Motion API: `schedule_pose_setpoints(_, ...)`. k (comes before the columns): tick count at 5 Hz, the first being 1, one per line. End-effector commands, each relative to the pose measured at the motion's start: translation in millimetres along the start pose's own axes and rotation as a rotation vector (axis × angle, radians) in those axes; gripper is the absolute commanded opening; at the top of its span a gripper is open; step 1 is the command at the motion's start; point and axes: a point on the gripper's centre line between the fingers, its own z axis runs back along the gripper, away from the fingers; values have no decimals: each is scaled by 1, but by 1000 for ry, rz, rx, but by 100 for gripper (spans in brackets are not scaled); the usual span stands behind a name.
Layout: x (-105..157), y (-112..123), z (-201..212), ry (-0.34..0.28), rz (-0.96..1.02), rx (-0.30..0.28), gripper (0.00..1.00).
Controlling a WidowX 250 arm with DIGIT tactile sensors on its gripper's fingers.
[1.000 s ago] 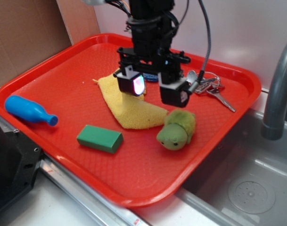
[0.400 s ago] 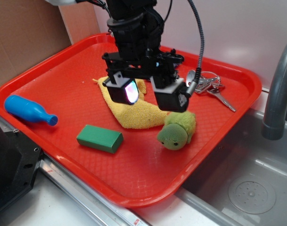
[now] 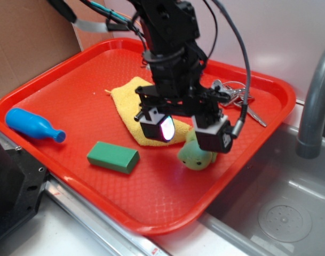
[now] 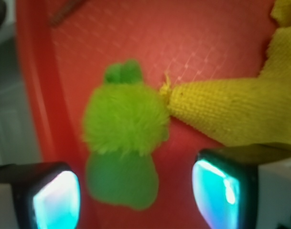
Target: Grab the green animal.
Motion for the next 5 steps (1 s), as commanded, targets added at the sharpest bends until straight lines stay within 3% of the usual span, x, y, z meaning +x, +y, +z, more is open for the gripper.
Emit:
schedule_pose_setpoints(1,24,2,-18,-10,16,29,100)
schedule_pose_setpoints(2,31,9,-30,-7,39,53,0)
schedule_pose_setpoints(3,35,13,-26,-26,-34,100,0)
schedule_pose_setpoints(4,29,29,30,-170,-264,105,0)
schedule_pose_setpoints(5,31,65,90,-179,-318,174,0)
